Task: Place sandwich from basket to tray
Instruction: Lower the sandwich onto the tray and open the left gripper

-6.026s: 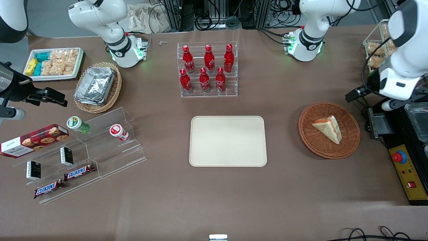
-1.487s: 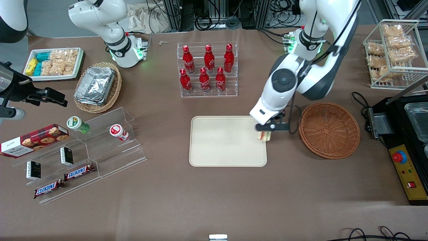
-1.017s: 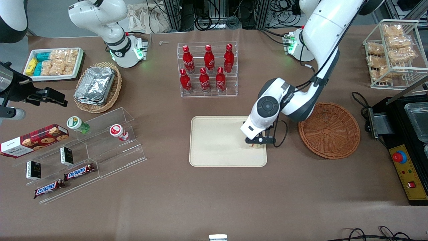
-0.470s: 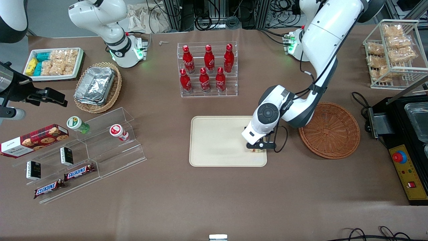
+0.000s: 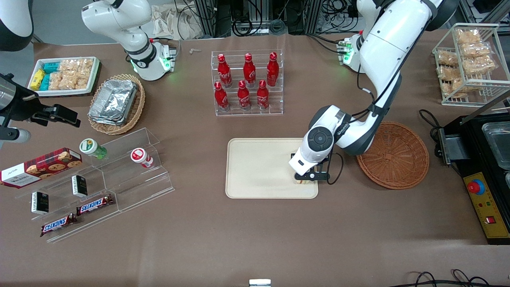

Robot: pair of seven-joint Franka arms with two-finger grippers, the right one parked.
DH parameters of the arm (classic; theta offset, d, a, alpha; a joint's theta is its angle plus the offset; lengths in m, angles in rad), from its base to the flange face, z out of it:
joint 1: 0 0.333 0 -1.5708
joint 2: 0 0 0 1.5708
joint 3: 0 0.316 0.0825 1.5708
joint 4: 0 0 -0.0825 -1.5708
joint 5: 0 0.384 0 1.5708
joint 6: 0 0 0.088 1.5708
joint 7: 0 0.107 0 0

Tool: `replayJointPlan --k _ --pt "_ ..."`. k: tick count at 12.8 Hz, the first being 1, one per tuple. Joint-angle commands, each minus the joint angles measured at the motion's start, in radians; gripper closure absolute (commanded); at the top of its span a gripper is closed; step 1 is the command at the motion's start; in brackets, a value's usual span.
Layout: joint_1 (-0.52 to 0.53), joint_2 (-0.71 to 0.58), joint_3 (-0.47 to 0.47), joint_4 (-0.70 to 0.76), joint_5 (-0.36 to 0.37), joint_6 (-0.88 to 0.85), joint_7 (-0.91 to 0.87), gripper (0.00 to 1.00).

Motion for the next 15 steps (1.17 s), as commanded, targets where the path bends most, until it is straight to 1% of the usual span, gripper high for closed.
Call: replayJointPlan --k 1,2,4,6,7,9,11,12,14,15 --pt "-0.008 0.012 0.0 0.028 0.041 -0.004 -0.013 0.0" --pt "-0.009 0.01 -0.001 0.026 0.075 -0.005 -0.025 0.0" --pt "-0.006 -0.007 -0.003 0.025 0.076 -0.015 -0.028 0.0" --pt "-0.005 -0.083 -0.004 0.019 0.067 -0.095 -0.025 0.0" --pt "0.001 -0.132 -0.006 0.022 0.055 -0.126 -0.022 0.0" --pt "0.021 -0.226 -0.006 0.022 0.003 -0.153 -0.011 0.0" --pt "0.047 -0.296 -0.004 0.023 -0.005 -0.203 -0.011 0.0" --pt "0.06 -0.329 -0.004 0.023 -0.022 -0.222 -0.008 0.0" --pt "0.101 -0.393 -0.004 0.023 -0.066 -0.283 0.054 0.0" --pt "0.125 -0.428 -0.004 0.023 -0.109 -0.327 0.112 0.0"
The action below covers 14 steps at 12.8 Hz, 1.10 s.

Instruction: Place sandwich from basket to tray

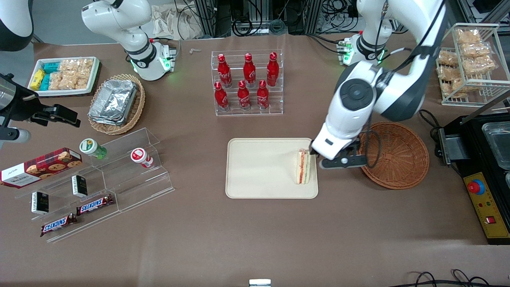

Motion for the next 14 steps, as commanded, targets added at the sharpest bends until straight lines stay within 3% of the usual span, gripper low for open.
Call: replayJointPlan --k 1,3,7,14 --pt "0.07 -0.107 -0.001 -0.027 -0.095 -0.099 0.135 0.0" --pt "0.12 -0.171 0.004 -0.027 -0.111 -0.169 0.162 0.0" --pt "0.09 -0.288 0.181 -0.035 -0.145 -0.222 0.17 0.0" --pt "0.11 -0.362 0.228 -0.032 -0.166 -0.282 0.326 0.0"
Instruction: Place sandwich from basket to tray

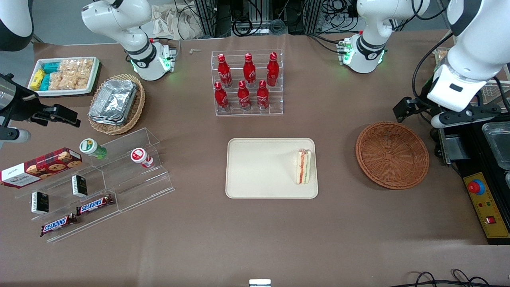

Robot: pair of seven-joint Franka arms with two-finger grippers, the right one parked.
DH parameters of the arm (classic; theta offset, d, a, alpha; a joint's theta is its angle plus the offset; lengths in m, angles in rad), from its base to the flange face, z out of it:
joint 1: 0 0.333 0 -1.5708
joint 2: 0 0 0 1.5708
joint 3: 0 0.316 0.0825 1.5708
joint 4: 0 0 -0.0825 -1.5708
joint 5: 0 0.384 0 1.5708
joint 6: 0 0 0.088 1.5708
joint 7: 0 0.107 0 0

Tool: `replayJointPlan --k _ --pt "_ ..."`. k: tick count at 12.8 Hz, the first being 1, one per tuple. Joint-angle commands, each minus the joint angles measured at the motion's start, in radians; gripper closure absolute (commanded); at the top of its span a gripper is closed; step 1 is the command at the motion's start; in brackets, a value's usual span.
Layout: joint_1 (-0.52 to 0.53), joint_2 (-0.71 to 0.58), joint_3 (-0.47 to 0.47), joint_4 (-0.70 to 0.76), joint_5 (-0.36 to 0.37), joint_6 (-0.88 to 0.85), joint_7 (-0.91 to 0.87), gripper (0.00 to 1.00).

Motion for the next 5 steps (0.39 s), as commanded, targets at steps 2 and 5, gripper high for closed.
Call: replayJointPlan --k 2,5 --pt "0.003 -0.015 0.017 0.004 -0.059 -0.005 0.059 0.0" --pt "0.0 -0.016 0.015 0.002 -0.059 -0.026 0.062 0.0"
